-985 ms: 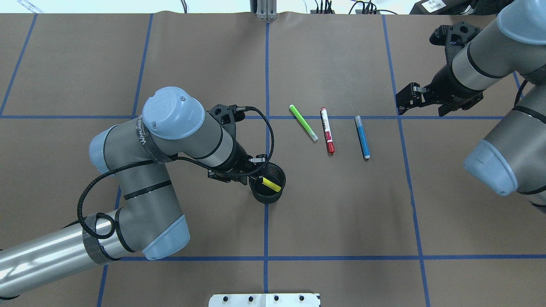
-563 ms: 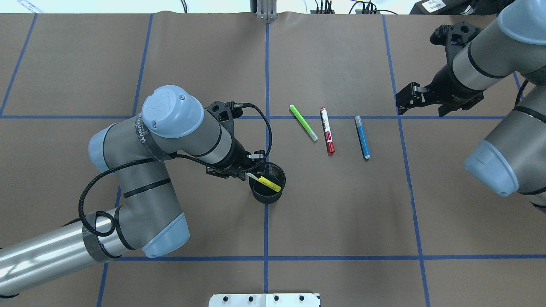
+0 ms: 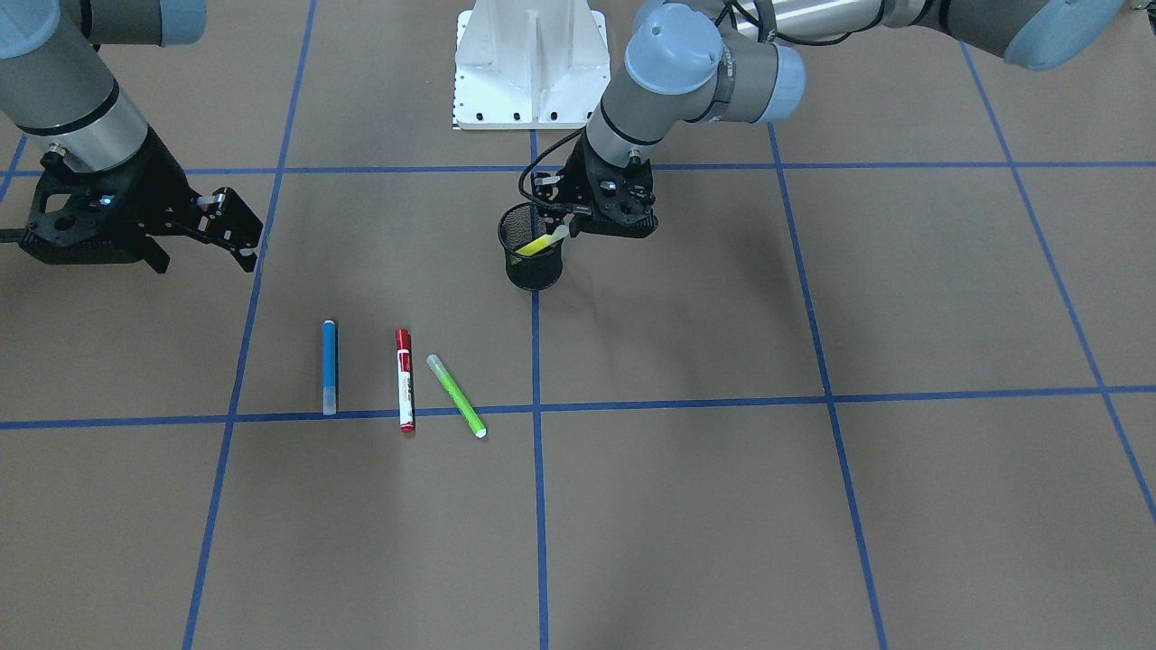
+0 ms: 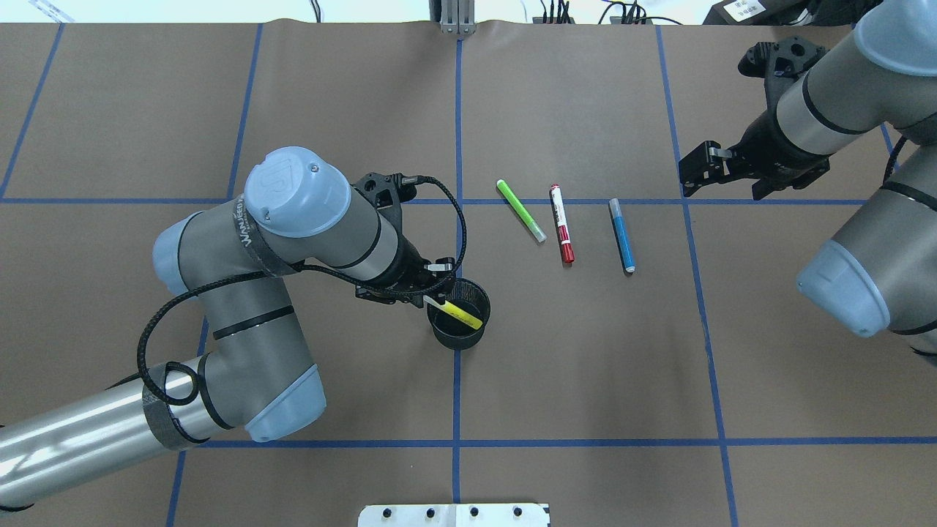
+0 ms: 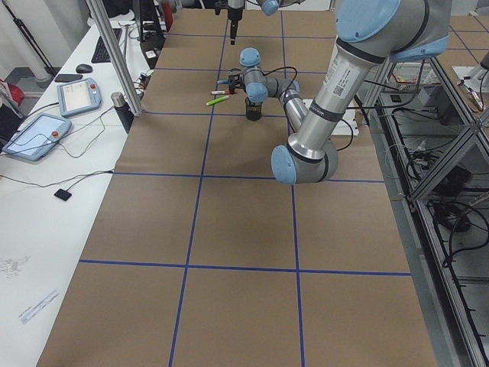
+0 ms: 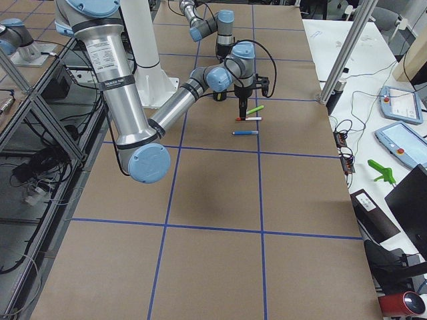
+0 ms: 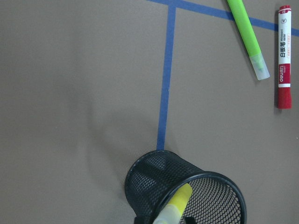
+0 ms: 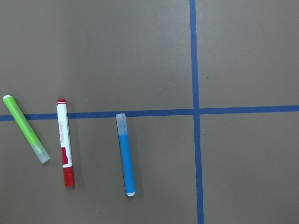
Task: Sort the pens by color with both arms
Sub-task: 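Lower the left gripper into the cup and close on the yellow highlighter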
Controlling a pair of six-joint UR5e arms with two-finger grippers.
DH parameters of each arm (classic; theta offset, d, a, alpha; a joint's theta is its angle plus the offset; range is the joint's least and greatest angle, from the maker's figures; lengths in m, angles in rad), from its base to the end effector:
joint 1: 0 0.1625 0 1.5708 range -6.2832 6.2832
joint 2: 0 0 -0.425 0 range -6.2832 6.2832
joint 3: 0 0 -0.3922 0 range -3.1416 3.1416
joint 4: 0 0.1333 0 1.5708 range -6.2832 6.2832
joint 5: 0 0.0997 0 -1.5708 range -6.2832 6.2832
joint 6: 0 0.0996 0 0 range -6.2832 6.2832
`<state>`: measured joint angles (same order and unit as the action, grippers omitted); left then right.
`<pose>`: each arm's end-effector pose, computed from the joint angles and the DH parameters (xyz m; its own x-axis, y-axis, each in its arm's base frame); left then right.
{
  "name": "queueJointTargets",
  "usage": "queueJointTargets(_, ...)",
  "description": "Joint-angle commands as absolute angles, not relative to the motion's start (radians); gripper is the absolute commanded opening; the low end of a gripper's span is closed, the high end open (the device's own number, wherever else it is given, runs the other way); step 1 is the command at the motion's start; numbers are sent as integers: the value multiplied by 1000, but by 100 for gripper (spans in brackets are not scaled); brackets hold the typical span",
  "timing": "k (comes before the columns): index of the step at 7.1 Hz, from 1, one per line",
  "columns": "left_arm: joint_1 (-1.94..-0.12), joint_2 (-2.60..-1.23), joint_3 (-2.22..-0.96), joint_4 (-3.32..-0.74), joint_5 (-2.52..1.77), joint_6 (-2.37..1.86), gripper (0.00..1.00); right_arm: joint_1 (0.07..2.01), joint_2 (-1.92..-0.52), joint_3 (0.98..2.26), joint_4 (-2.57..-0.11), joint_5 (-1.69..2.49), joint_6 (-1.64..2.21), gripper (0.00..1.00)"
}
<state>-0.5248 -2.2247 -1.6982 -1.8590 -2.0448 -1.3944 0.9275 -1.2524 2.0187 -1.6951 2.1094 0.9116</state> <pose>0.5294 -0.4080 0.1788 0.4269 -0.0667 -0.9018 0.0249 0.9978 -0.0620 -0.2621 -0.4867 0.3029 0.6876 0.0407 0.7249 -0.1031 0.9938 0.0420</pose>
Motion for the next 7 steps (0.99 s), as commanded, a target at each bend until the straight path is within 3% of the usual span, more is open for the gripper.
queueJointTargets(1, -525, -2226, -1698, -1858, -2045, -1396, 32, 927, -1252, 2019, -1695, 2109, 919, 100)
queueJointTargets(4, -525, -2226, -1700, -1859, -2045, -1394, 21, 927, -1250, 2016, -1698, 2108, 919, 100)
queueJointTargets(7, -526, -2230, -1713, -1856, -2045, -1397, 3, 927, -1250, 2017, -1698, 2100, 919, 100)
